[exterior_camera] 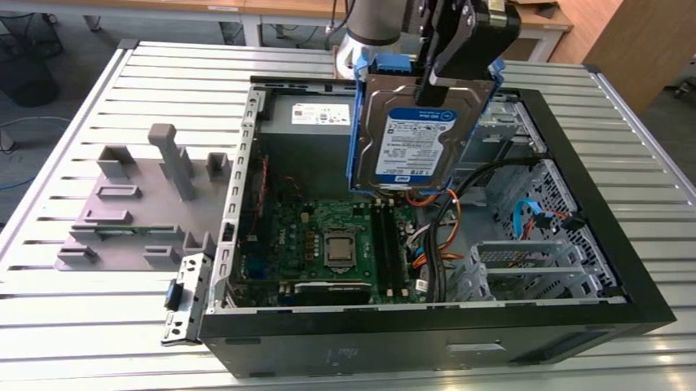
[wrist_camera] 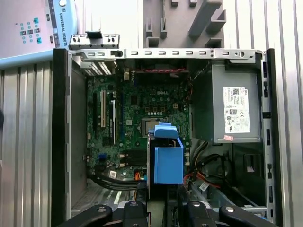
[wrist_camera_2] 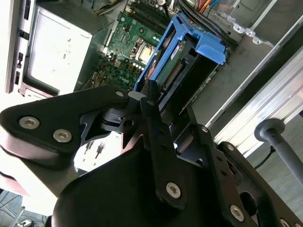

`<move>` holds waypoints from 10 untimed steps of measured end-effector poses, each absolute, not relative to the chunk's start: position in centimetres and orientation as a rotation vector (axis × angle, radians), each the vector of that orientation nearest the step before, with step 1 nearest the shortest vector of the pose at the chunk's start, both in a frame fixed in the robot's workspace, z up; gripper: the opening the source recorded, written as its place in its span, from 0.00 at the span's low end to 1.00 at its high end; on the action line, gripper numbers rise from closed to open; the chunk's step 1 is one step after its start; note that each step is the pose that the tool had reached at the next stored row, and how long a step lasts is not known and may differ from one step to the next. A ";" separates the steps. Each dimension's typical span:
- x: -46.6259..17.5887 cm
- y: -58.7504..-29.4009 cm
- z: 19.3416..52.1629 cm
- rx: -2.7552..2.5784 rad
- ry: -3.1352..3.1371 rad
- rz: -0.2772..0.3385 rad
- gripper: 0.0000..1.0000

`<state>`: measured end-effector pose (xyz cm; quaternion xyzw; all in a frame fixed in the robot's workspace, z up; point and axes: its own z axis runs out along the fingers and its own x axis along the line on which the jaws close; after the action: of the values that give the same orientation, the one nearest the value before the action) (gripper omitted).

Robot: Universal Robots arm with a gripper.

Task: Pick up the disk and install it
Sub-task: 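Pick up the disk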

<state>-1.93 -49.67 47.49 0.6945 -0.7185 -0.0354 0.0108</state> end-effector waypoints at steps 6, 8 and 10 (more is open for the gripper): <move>-0.9 -49.7 47.5 2.166 -2.241 -0.111 0.35; -0.9 -49.7 47.6 2.166 -2.241 -0.111 0.35; -0.9 -49.7 47.6 2.166 -2.242 -0.111 0.35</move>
<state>-0.93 -49.72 47.63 0.6945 -0.7185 -0.0357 0.0111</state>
